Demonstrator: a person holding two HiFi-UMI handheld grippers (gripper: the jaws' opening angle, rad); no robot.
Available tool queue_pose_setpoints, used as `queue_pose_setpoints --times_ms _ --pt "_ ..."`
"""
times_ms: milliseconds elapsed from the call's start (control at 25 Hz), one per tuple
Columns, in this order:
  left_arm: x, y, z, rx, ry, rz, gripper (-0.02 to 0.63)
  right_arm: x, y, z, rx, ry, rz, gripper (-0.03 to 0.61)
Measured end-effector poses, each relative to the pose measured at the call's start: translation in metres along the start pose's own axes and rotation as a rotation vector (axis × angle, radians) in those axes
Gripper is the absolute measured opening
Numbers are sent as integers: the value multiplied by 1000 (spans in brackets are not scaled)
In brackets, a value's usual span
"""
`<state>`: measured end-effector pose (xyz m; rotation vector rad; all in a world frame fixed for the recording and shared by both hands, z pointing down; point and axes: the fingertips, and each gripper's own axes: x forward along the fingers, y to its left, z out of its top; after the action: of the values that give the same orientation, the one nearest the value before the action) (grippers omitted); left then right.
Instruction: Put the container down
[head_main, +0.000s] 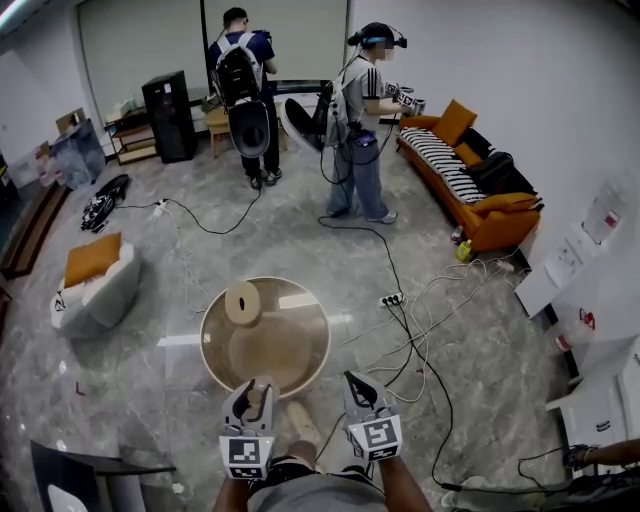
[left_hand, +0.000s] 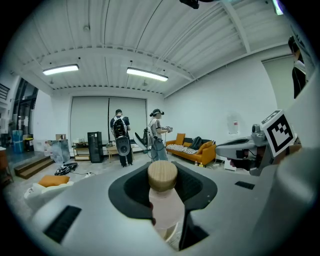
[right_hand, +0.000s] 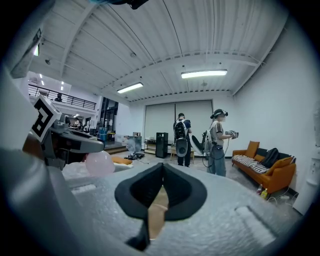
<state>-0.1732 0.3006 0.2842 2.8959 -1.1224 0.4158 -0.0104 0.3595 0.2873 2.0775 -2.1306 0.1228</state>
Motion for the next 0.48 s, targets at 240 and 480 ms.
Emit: queue_pose_setpoints --times_ms 240,480 --pt "57 30 12 -12 27 -10 132 65 -24 13 8 23 9 0" --pt "115 61 18 -21 49 -1 132 128 -47 16 16 44 27 0"
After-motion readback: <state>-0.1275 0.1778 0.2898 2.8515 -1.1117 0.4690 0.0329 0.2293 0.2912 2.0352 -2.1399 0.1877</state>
